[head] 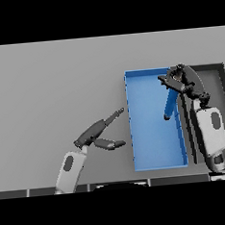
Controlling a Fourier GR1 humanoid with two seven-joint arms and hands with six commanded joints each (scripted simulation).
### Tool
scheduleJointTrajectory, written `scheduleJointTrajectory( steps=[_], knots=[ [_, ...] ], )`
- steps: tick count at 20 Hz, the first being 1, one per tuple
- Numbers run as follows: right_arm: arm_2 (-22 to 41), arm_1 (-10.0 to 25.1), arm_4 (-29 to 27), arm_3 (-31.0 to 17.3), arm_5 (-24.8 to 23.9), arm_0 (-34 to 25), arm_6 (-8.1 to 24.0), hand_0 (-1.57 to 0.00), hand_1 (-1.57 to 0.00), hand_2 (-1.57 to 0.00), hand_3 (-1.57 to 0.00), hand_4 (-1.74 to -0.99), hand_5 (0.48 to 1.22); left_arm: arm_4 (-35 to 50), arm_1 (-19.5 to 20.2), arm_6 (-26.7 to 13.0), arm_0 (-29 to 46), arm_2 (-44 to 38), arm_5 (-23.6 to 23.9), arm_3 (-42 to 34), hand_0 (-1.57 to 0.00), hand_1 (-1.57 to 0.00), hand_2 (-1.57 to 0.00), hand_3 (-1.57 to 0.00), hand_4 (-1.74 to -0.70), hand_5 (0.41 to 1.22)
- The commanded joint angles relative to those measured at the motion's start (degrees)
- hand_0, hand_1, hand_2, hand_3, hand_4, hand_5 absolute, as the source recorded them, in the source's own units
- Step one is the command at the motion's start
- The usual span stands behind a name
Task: Pick up the blue pipe and place it into the blue bin.
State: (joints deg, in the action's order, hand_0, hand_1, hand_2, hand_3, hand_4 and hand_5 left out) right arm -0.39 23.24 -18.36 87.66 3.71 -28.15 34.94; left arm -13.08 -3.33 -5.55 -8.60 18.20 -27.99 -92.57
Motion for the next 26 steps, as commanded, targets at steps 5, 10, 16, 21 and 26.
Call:
scheduleJointTrajectory(
  steps=[5,10,16,21,26],
  knots=[
    [12.9,8.6,-6.2,-2.1,-12.5,3.0,0.0,-1.57,-1.57,-1.57,-0.91,-1.741,1.221,-0.5,0.2,0.1,0.0,0.2,0.1,0.0,0.00,0.00,0.00,0.00,-0.88,0.421],
    [32.1,22.9,-22.6,-5.1,-25.7,-2.5,0.0,-0.75,-0.68,-0.68,-0.40,-1.413,1.221,-0.8,-0.1,-0.1,-0.1,0.4,0.5,-0.1,0.00,0.00,0.00,0.00,-0.88,0.425],
    [50.3,30.8,-28.0,-5.8,-19.4,-13.6,-0.1,-0.20,-0.18,-0.18,-0.10,-1.110,0.979,-0.2,-0.1,-0.9,1.2,0.8,0.1,-1.2,0.00,0.00,0.00,0.00,-0.89,0.428],
    [54.5,31.4,-28.4,-6.7,-19.0,-15.0,0.0,-0.06,-0.06,-0.06,-0.03,-1.056,0.817,-0.3,0.1,-0.8,0.6,0.3,0.3,-0.7,0.00,0.00,0.00,0.00,-0.89,0.427],
    [57.7,31.6,-28.0,-7.7,-18.9,-16.6,0.0,-0.02,-0.02,-0.02,-0.01,-1.033,0.696,-0.7,-0.2,-1.0,0.2,0.4,0.9,-0.8,0.00,0.00,0.00,0.00,-0.89,0.429]
  ],
)
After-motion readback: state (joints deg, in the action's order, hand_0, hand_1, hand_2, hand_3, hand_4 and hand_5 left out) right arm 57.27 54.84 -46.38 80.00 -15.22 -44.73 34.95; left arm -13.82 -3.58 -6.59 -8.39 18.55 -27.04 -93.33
